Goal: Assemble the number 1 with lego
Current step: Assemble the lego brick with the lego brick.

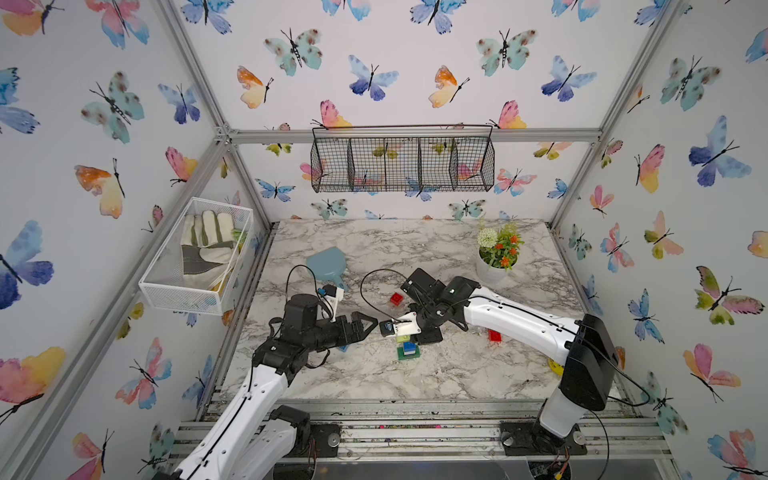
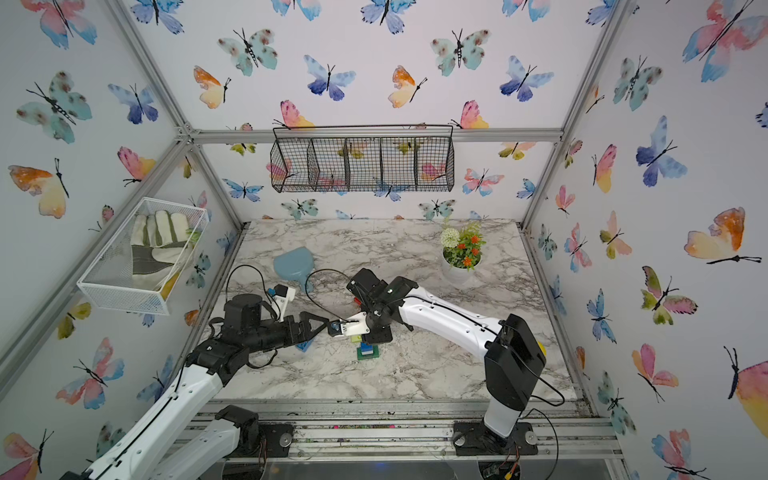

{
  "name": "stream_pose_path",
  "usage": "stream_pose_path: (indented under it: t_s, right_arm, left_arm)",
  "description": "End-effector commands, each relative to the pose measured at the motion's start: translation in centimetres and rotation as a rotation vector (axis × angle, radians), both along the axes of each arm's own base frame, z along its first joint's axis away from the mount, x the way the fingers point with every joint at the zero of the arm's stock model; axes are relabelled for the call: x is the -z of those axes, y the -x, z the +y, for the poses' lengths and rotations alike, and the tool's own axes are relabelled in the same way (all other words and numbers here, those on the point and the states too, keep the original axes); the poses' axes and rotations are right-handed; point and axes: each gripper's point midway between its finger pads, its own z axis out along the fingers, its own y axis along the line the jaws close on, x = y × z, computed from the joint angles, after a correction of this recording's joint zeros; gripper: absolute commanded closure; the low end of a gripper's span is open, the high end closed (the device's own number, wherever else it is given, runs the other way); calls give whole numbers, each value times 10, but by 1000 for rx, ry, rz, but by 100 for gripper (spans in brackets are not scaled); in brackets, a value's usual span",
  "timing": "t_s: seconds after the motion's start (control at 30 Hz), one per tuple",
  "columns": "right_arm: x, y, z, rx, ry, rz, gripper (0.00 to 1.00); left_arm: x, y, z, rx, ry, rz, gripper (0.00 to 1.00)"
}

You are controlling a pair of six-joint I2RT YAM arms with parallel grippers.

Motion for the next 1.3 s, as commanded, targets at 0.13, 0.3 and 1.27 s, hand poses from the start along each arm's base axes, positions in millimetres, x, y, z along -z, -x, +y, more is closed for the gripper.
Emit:
stream_pose_path:
  t_s: [0.13, 0.3, 1.27]
  right_arm:
    - [8, 2, 6, -41, 0, 68, 98]
    - [16, 2, 1, -38, 24, 91, 98]
    - [21, -2, 5, -22, 22, 96, 98]
  left_arm:
    - [12, 15, -25, 158, 123, 138, 5]
    - [26, 16, -31, 202, 128, 175, 10]
    - [54, 3, -72, 333, 146, 228, 20]
